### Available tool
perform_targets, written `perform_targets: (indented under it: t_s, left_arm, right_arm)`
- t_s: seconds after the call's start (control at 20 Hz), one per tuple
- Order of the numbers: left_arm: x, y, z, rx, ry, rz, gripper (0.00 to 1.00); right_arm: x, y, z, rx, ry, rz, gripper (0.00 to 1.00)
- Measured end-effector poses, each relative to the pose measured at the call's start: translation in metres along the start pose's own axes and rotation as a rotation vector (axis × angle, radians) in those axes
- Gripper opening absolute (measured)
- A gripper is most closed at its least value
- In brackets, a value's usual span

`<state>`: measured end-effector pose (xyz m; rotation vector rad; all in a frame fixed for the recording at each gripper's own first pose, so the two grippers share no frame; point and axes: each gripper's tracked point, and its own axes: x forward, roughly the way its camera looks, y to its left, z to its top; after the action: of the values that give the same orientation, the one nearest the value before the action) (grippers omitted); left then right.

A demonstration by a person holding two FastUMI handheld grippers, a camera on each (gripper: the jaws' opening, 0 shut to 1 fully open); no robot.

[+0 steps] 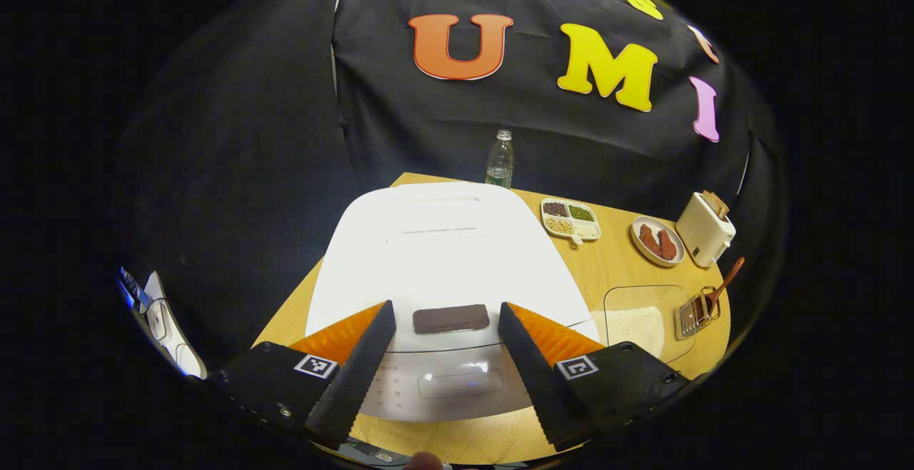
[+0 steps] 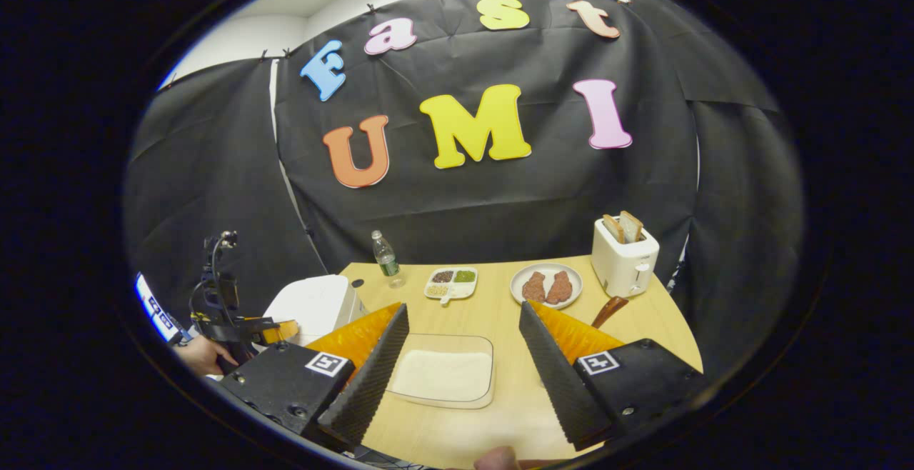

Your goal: Close the left gripper, press the button to open the rice cooker; take a wooden spoon from the chopstick holder with the right hand, scoop a spoonful of rice and pour it into the rice cooker, then put the wooden spoon back into the chopstick holder.

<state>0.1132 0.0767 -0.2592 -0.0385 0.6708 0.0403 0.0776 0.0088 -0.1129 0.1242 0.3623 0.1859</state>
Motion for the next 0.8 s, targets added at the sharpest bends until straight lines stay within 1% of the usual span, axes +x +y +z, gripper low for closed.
perform_targets:
  t_s: [0.1, 0.15, 0.3, 0.45, 0.6, 0.8]
  left_arm:
    - [-0.001, 0.000, 0.002, -0.014, 0.009, 0.011, 0.95]
    - [-0.002, -0.001, 0.007, -0.025, -0.006, 0.011, 0.95]
    - [-0.010, -0.001, 0.021, -0.034, -0.061, 0.026, 0.94]
    - [-0.031, -0.009, 0.051, -0.062, -0.141, 0.047, 0.94]
    - [-0.062, -0.032, 0.090, -0.068, -0.268, 0.018, 0.94]
    - [-0.115, -0.067, 0.131, -0.012, -0.424, -0.045, 0.94]
  right_arm:
    - [0.000, -0.003, 0.005, -0.009, -0.010, 0.001, 1.00]
    - [0.001, -0.005, 0.008, -0.011, -0.017, 0.000, 1.00]
    - [0.005, -0.012, 0.011, -0.006, -0.024, 0.003, 1.00]
    - [0.013, -0.029, 0.025, -0.028, -0.062, -0.034, 1.00]
    - [0.019, -0.036, 0.036, -0.040, -0.105, -0.050, 1.00]
    - [0.008, -0.033, 0.054, -0.058, -0.169, -0.051, 1.00]
